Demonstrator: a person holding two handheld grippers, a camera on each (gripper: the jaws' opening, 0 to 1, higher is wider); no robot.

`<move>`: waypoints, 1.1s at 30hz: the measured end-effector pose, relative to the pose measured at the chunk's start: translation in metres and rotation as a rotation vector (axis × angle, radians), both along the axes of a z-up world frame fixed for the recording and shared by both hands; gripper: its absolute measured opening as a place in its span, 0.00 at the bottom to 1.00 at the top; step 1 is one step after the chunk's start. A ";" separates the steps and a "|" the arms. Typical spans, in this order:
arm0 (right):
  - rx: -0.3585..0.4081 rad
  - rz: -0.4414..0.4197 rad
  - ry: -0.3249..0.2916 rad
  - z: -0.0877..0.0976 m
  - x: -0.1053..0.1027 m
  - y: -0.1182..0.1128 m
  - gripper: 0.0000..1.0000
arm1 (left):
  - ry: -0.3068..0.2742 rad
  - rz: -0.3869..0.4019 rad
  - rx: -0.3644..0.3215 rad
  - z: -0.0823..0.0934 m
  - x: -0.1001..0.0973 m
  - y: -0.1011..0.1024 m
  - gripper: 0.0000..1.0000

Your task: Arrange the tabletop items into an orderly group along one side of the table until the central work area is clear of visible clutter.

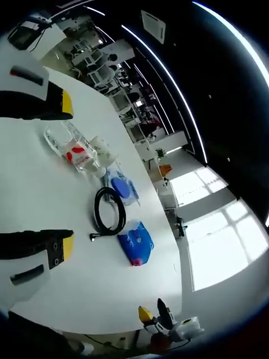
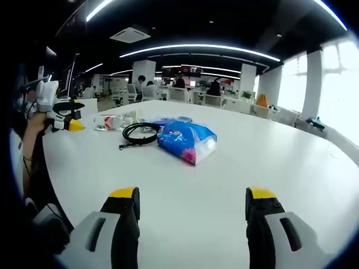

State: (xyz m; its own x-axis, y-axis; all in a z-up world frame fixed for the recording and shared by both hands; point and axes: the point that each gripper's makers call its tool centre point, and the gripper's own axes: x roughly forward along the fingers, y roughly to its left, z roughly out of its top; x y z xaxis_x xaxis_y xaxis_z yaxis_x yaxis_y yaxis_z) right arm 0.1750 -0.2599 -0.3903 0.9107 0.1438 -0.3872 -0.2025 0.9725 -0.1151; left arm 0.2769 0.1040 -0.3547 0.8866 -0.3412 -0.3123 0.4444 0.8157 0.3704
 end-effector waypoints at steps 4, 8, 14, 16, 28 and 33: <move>-0.001 0.002 -0.002 0.001 0.001 0.000 0.74 | 0.000 0.000 0.004 0.000 0.002 -0.001 0.79; 0.001 -0.001 -0.001 0.000 0.001 0.000 0.74 | 0.000 0.007 0.021 -0.001 0.005 0.000 0.79; 0.000 -0.002 0.003 0.000 0.001 -0.001 0.74 | 0.004 0.004 0.029 -0.003 0.006 -0.002 0.79; -0.004 -0.002 0.002 0.000 0.001 -0.001 0.74 | 0.003 0.006 0.033 -0.003 0.007 -0.002 0.79; -0.002 0.001 0.004 0.000 0.003 -0.002 0.74 | -0.013 0.018 0.037 -0.001 0.013 -0.002 0.76; 0.003 0.009 -0.001 0.000 0.004 0.000 0.73 | -0.004 0.013 0.045 -0.004 0.016 -0.005 0.76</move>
State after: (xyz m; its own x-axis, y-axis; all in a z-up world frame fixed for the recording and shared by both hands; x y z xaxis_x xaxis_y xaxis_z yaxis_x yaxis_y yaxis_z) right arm 0.1794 -0.2602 -0.3898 0.9098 0.1535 -0.3857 -0.2115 0.9709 -0.1126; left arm 0.2925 0.0989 -0.3586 0.8920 -0.3157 -0.3234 0.4326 0.8037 0.4086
